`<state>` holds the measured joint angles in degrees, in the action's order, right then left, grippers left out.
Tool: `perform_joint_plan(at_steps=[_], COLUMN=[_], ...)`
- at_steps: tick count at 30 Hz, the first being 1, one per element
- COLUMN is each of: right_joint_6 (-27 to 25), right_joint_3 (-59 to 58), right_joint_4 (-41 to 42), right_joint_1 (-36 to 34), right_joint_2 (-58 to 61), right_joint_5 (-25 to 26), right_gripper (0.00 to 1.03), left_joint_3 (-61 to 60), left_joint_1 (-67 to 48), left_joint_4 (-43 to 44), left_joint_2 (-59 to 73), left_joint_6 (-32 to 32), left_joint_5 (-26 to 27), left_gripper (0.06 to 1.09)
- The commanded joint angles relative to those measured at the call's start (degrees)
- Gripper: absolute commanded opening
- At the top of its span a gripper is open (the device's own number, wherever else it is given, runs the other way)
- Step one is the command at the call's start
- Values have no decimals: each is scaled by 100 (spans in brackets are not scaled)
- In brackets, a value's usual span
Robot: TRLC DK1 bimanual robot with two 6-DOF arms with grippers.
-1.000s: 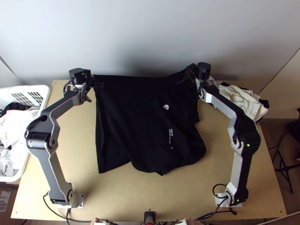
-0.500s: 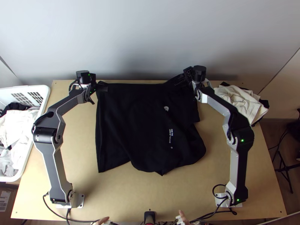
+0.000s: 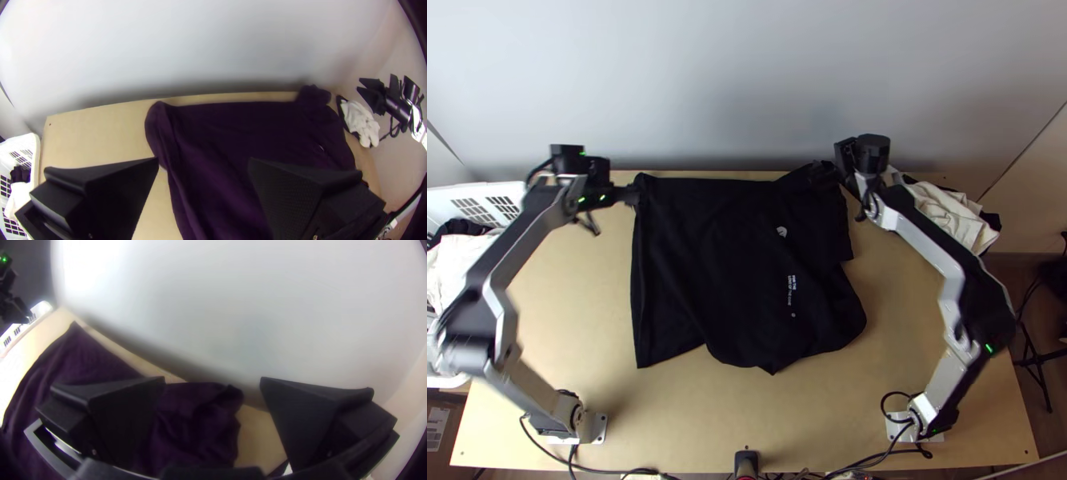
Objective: Fold the t-shirt
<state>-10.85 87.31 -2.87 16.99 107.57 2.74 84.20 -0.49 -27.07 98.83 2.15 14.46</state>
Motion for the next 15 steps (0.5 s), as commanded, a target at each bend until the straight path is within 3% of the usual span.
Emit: perform_joint_plan(at_steps=[1,8,15], right_joint_6=[180,373,531], right_joint_3=[-856,-1884,-2789], right_joint_4=[-1216,-2174,-2815], right_joint_1=[155,234,120], right_joint_2=[-1660,-3286,-4525], right_joint_5=[-266,-459,-626], right_gripper=[99,99,99], left_joint_3=[-1336,-2382,-3367], left_joint_1=[58,-39,-768], left_joint_4=[-1802,-3243,-3428], left_joint_2=[-2078,-3379,-3598], left_joint_6=[664,1340,1270], left_joint_5=[593,628,567], left_gripper=[103,103,103])
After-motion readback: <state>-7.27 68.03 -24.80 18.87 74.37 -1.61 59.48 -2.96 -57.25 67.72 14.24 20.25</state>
